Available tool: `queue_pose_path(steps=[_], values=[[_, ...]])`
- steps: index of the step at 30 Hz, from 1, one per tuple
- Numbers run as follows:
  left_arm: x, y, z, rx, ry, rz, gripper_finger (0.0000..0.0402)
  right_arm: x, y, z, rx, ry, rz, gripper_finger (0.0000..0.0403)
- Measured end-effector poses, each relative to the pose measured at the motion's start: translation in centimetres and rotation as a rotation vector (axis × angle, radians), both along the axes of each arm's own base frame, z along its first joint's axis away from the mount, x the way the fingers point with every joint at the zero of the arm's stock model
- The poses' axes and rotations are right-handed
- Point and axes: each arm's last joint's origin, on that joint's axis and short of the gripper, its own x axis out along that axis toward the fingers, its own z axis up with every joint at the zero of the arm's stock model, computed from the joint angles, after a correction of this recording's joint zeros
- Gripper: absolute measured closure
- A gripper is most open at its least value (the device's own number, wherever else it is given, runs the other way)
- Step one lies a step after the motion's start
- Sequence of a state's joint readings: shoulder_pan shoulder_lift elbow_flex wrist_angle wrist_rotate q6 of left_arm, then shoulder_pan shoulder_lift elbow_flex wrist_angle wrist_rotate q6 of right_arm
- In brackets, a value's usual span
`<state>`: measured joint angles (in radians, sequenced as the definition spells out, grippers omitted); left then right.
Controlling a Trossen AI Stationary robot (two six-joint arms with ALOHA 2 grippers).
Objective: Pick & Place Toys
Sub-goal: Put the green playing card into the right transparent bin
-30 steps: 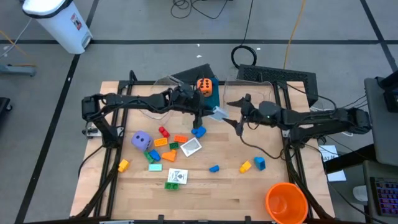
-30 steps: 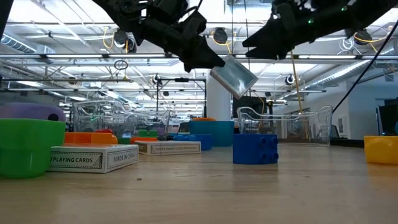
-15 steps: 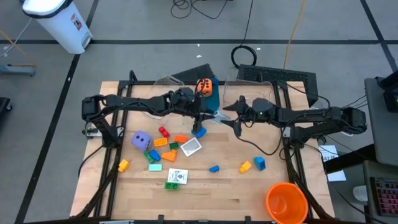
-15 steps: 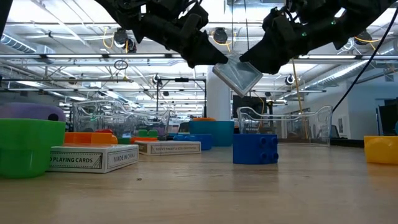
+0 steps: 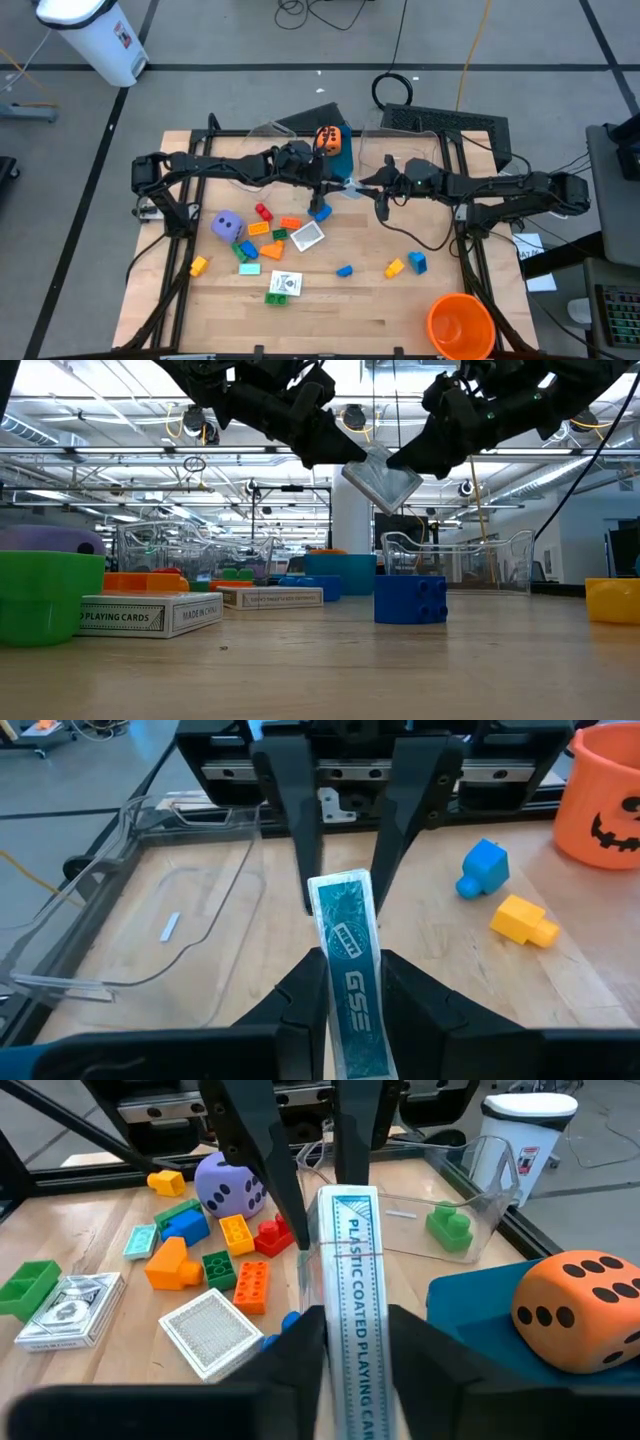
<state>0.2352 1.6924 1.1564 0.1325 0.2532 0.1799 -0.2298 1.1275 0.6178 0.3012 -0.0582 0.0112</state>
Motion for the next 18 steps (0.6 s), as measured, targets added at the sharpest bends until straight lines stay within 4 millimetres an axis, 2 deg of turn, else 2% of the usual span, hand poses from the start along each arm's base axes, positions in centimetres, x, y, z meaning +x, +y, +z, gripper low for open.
queue_pose_path(steps=[3,8,13,18], values=[[0.0,0.0,0.0,0.001,0.002,-0.001,0.0325,0.0,0.0,0.0,-0.008,0.003,0.006,0.0342],[-0.2,0.0,0.4,0.035,-0.010,-0.010,0.0312,-0.1,0.0,0.2,-0.025,-0.006,0.007,0.0342],[-1.4,-0.1,2.8,0.079,-0.073,0.003,0.0252,-0.2,0.0,0.4,-0.030,-0.024,0.000,0.0342],[-3.7,0.0,5.9,0.125,-0.101,0.111,0.0179,-0.6,-0.4,1.1,-0.007,-0.067,-0.029,0.0342]])
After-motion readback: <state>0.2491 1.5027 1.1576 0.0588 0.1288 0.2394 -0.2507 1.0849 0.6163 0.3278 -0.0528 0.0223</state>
